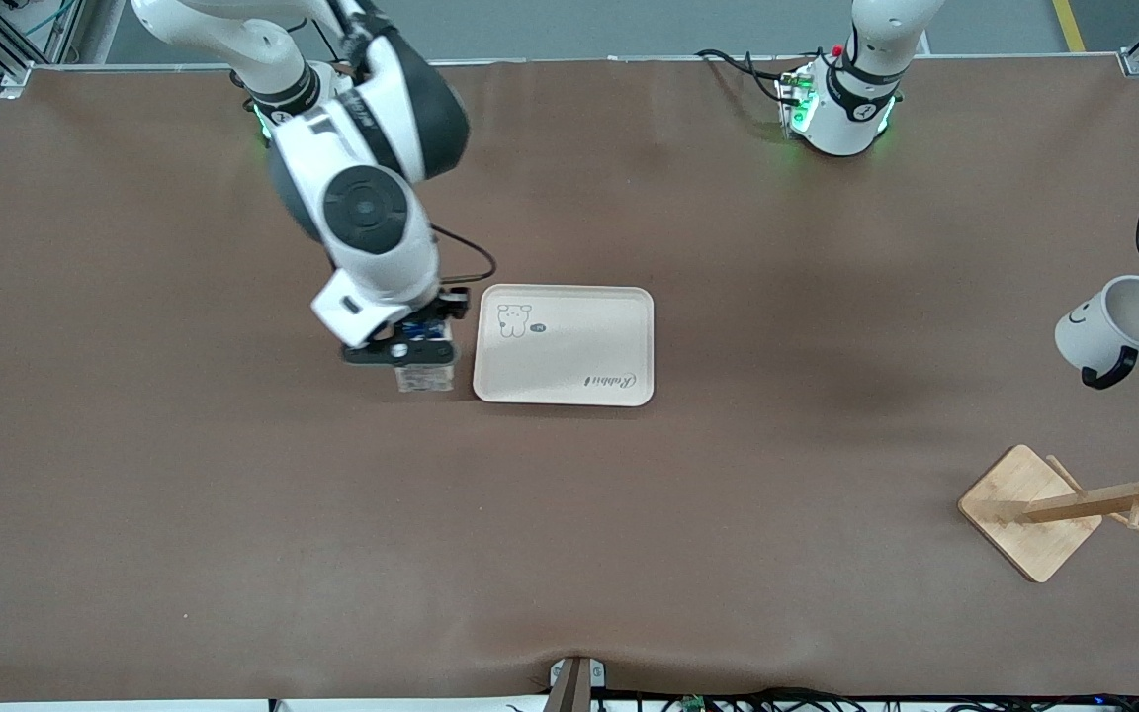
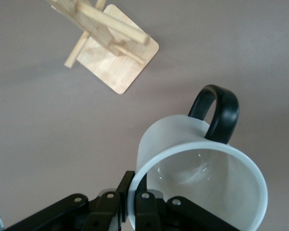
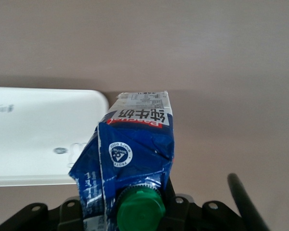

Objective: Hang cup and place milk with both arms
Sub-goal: 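Carry the mug toward the wooden stand while the right gripper lifts the milk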

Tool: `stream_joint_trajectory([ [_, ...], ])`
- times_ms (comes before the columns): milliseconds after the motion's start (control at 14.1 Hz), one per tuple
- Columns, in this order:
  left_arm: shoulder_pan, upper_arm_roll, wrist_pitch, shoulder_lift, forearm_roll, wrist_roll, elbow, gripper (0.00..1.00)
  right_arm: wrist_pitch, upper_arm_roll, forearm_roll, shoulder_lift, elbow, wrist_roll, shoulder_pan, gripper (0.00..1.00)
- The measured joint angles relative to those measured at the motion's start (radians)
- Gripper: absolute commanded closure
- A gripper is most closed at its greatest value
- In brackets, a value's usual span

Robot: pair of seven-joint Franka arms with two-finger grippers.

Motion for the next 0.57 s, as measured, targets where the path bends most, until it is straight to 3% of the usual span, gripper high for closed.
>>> stream_joint_trajectory([
  [283, -0.001, -0.004, 0.037, 0.049, -0.001, 0.003, 0.031, 1.00, -0.079, -0.006, -0.013, -0.061, 0.000, -0.075, -0.144, 1.00],
  [566, -0.001, -0.004, 0.039, 0.089, -0.001, 0.025, 0.078, 1.00, -0.110, -0.010, -0.014, -0.067, -0.040, -0.410, -0.374, 1.00],
])
